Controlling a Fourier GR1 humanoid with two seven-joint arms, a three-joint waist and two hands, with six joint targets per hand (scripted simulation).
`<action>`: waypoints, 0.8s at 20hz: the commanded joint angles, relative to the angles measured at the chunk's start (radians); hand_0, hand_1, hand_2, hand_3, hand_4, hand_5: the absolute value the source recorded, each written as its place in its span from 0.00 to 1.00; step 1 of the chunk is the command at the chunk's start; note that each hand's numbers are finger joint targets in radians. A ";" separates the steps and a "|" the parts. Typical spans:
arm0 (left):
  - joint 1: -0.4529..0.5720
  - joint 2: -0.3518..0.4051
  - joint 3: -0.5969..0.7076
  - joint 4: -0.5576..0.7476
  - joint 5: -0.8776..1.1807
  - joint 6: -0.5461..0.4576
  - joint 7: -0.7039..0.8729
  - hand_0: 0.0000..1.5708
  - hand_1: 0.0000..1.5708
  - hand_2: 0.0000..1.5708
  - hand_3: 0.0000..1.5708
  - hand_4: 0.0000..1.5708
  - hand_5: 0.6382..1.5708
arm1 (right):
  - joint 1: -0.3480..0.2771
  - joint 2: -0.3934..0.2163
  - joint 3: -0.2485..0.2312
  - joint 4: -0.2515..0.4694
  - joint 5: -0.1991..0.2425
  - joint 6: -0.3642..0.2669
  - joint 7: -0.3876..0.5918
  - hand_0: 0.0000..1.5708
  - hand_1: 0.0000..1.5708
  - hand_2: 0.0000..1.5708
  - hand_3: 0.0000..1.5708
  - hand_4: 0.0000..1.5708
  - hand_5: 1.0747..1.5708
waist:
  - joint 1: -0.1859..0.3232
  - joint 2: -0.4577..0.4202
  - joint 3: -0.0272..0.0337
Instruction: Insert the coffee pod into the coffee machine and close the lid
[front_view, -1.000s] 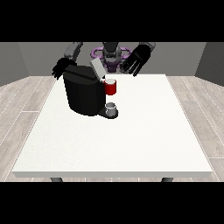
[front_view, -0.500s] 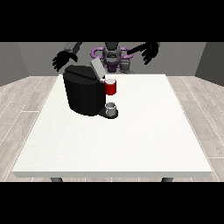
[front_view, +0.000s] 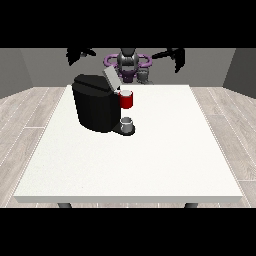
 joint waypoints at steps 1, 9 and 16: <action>0.112 -0.015 0.020 -0.010 0.045 -0.023 -0.032 0.00 0.00 0.00 0.00 0.00 1.00 | -0.040 -0.041 0.020 -0.092 -0.016 0.047 0.091 0.00 0.00 0.00 0.00 0.00 1.00 | 0.006 -0.050 -0.0005; 0.173 -0.104 -0.047 -0.153 0.144 -0.060 0.070 0.00 0.00 0.00 0.00 0.00 1.00 | -0.097 -0.052 0.023 -0.039 -0.003 0.075 0.092 0.00 0.00 0.00 0.00 0.00 1.00 | 0.136 -0.040 0.0007; 0.241 -0.105 -0.088 -0.301 0.175 -0.041 0.062 0.00 0.00 0.00 0.00 0.07 1.00 | -0.202 -0.028 0.066 -0.028 0.032 0.092 0.087 0.00 0.00 0.00 0.00 0.00 1.00 | 0.140 0.066 0.0005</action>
